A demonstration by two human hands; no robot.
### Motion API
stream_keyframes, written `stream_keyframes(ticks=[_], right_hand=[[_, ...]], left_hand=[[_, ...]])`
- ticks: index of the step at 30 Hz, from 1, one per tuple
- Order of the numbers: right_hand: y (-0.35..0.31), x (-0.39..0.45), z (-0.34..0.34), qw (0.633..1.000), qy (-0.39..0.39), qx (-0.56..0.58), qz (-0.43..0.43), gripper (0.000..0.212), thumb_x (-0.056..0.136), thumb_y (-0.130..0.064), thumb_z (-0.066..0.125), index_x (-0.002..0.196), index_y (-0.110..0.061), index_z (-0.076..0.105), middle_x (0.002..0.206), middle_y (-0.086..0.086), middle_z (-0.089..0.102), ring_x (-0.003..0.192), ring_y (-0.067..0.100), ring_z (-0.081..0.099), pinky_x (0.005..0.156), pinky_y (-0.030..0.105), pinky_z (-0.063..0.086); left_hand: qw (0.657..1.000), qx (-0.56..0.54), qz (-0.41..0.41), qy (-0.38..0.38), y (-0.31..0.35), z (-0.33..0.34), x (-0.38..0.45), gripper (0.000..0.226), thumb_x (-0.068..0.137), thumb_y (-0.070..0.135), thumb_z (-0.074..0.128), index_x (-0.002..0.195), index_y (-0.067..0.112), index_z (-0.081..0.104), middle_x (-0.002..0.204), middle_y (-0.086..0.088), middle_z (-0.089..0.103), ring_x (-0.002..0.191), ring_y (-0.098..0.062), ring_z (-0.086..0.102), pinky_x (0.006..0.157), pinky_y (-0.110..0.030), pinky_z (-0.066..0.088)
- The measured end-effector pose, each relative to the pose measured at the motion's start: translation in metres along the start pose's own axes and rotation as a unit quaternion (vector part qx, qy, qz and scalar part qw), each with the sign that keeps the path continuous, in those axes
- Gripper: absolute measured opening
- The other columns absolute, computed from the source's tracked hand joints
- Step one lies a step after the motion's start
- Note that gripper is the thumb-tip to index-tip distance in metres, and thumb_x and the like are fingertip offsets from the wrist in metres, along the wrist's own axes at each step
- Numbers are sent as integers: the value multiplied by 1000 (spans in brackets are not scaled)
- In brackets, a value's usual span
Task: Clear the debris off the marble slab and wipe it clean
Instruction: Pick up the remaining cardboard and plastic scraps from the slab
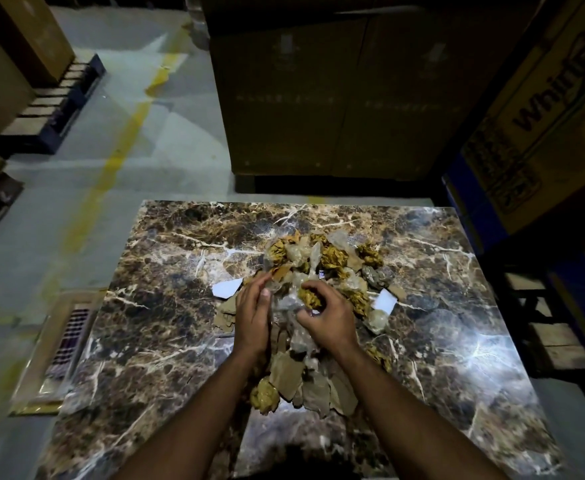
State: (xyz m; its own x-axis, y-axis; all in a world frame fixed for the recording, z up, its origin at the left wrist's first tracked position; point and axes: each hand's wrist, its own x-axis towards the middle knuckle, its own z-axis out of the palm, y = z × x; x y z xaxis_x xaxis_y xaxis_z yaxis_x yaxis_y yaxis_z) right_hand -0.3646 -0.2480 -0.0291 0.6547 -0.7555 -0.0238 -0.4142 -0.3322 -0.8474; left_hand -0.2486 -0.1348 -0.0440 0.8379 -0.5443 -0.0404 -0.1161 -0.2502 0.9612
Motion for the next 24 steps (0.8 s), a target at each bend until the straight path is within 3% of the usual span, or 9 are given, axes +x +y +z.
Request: stream_keyframes(ticks=[4, 6, 10, 14, 15, 17, 20, 22, 24], right_hand=[[-8, 3, -15, 996, 28, 67, 42, 50, 74, -4, 81, 117, -29, 72, 111, -23, 67, 100, 0, 68, 82, 32, 63], [-9, 6, -20, 991, 62, 106, 53, 49, 77, -1, 81, 117, -26, 72, 113, -22, 67, 102, -1, 67, 80, 23, 61], [-13, 9, -25, 974, 132, 167, 72, 43, 77, 8, 81, 114, -13, 72, 112, -9, 70, 96, -19, 61, 75, 1, 47], [-18, 5, -22, 972, 142, 175, 65, 42, 76, 11, 78, 110, -12, 74, 113, -4, 72, 99, -21, 60, 79, -1, 45], [-23, 4, -22, 971, 146, 179, 64, 42, 76, 11, 77, 110, -13, 74, 114, -4, 72, 99, -20, 60, 80, 0, 45], [-32, 2, -22, 960, 169, 213, 69, 40, 79, 12, 73, 112, -11, 71, 116, -4, 70, 98, -18, 61, 75, 1, 47], [-40, 3, -16, 916, 203, 323, 122, 35, 86, 11, 68, 112, -12, 70, 123, 5, 65, 95, 3, 65, 64, 11, 53], [-42, 1, -10, 875, 197, 404, 179, 37, 89, 3, 69, 102, -32, 73, 127, 12, 66, 94, 27, 70, 63, 29, 57], [-45, -1, -5, 865, 183, 426, 192, 39, 91, -3, 69, 95, -41, 71, 124, 17, 68, 92, 33, 70, 66, 33, 55]], left_hand=[[999, 36, 1, 34, 5, -12, 1, 53, 90, 64, 33, 136, 43, 50, 151, -3, 41, 137, -22, 35, 110, -53, 35], [996, 57, 24, 57, 8, -16, 1, 56, 91, 64, 35, 138, 38, 50, 151, -1, 41, 139, -23, 32, 109, -56, 34], [992, 71, 81, 60, 28, -8, -18, 53, 86, 60, 46, 134, 38, 49, 149, 6, 42, 134, -15, 30, 96, -27, 33], [994, 69, 86, -10, 39, 12, -31, 66, 81, 66, 50, 141, 39, 45, 156, 8, 35, 143, -17, 27, 109, -19, 22], [994, 64, 88, -27, 41, 15, -31, 71, 81, 70, 51, 144, 39, 43, 159, 9, 31, 145, -17, 26, 113, -23, 21], [994, 43, 89, -41, 46, 21, -28, 75, 81, 78, 49, 147, 43, 39, 161, 14, 27, 144, -15, 31, 113, -45, 32], [996, -31, 65, -44, 56, 28, -26, 70, 81, 80, 49, 144, 51, 40, 156, 8, 36, 135, -16, 45, 104, -54, 45], [992, -104, 48, -55, 65, 31, -27, 62, 82, 69, 59, 140, 53, 44, 150, 8, 45, 129, -20, 54, 98, -55, 52], [988, -144, 42, -43, 74, 33, -28, 59, 81, 58, 64, 137, 48, 49, 146, 12, 49, 127, -15, 56, 98, -47, 54]])
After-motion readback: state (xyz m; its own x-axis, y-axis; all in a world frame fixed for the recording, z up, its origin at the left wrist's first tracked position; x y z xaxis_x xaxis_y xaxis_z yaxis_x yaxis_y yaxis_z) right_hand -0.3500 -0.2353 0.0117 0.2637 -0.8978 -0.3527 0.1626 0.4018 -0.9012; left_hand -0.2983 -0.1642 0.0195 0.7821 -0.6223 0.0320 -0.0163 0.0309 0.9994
